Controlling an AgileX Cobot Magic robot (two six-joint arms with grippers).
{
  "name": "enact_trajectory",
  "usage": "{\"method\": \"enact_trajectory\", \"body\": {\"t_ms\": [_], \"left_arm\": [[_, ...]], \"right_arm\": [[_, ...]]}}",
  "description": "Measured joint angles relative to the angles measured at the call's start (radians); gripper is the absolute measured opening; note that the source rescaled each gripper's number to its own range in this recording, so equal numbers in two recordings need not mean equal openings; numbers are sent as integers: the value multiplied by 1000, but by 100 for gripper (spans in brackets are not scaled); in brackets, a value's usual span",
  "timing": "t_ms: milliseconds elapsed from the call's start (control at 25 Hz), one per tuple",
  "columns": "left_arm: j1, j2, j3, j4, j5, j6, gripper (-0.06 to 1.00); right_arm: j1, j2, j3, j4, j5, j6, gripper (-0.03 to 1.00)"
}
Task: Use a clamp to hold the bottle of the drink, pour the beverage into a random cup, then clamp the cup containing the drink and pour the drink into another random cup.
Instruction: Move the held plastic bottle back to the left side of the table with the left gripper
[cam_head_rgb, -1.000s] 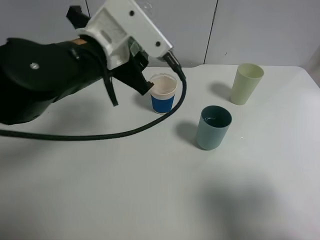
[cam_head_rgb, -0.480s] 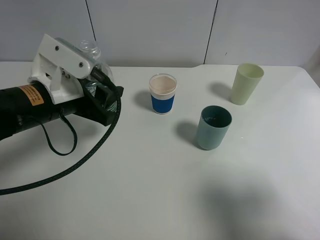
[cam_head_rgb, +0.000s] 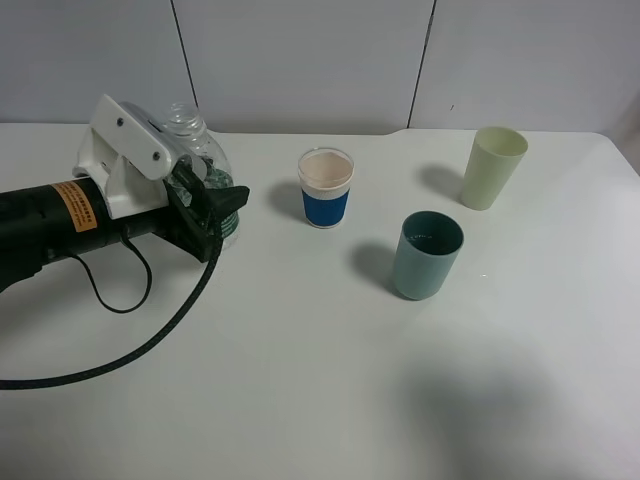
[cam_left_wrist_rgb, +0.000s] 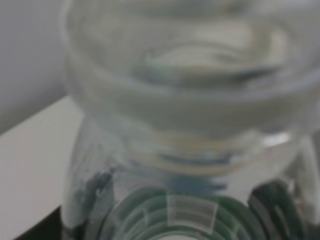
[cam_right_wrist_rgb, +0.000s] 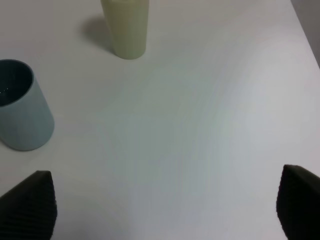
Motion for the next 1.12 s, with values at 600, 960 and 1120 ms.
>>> {"method": "enact_trajectory", "body": {"t_ms": [600, 960, 1120], "left_arm": [[90, 300, -1, 163, -296, -57, 2], [90, 373, -2, 171, -339, -16, 2], [90, 400, -2, 182, -352, -14, 2]], "right_arm": [[0, 0, 0, 0, 0, 0, 60], [0, 0, 0, 0, 0, 0, 60], [0, 0, 0, 0, 0, 0, 60]]}}
